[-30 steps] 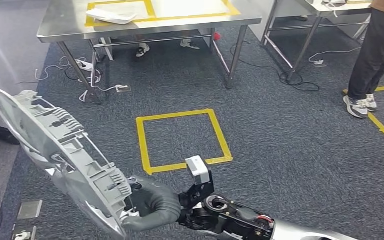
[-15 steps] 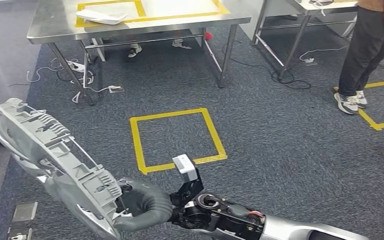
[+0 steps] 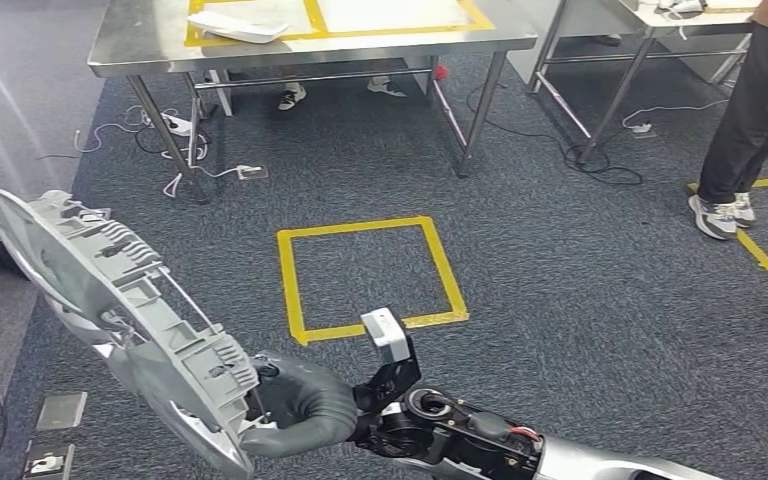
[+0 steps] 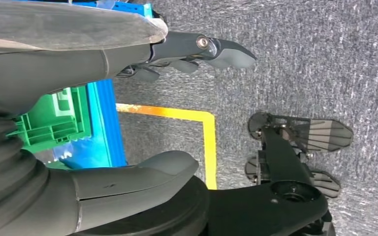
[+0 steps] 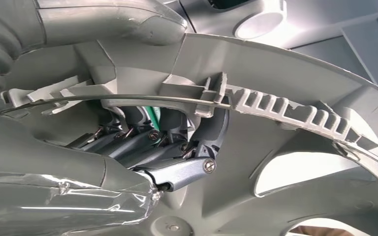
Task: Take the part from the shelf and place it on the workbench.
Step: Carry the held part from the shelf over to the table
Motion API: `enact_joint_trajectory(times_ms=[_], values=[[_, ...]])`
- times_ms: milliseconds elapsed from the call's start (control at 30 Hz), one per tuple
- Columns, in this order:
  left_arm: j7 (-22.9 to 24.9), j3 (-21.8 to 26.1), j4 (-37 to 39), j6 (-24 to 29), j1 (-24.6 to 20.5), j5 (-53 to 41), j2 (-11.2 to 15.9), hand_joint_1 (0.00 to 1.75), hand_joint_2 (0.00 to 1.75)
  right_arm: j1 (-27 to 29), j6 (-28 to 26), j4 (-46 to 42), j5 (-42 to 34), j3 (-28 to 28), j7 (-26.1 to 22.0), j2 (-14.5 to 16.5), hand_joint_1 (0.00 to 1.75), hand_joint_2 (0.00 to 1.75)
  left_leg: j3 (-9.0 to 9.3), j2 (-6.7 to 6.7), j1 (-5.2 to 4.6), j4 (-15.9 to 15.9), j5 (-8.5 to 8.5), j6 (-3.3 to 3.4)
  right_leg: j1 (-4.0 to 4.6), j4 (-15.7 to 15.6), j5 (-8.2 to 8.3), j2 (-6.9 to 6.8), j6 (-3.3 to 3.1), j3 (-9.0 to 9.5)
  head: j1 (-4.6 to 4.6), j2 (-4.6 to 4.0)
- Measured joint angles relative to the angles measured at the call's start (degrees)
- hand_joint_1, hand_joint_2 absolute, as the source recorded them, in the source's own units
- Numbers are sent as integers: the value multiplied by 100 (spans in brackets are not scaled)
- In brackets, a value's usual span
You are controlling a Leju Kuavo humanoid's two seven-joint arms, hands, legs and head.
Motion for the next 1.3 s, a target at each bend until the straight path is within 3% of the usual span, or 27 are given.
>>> enact_joint_trajectory(times_ms=[67, 167, 667, 1300], values=[[0, 0, -1, 3, 0, 4, 0, 0, 175, 0, 0, 4, -2, -1, 3, 0, 173, 175, 0, 0, -4, 2, -3, 4, -10, -6, -8, 0, 80, 3, 0, 0], [-1, 0, -1, 5, 3, 5, 0, 0, 175, 0, 0, 17, -8, -2, 4, 0, 173, 175, 0, 0, -5, 2, -3, 4, -13, -6, -12, 0, 112, 1, -15, 0], [7, 0, -1, -7, 13, -20, -9, 0, 175, 58, -28, 49, -27, -19, -31, 0, 173, 175, 5, 3, 29, -6, 3, -5, 20, -2, -14, 0, 108, 0, -73, 0], [13, 0, -1, 1, 20, -10, -11, 0, 175, 66, 10, 74, -116, -58, -43, 0, 173, 175, 6, 3, 28, -4, 3, -4, 19, -1, -14, 0, 108, 2, -79, 0]])
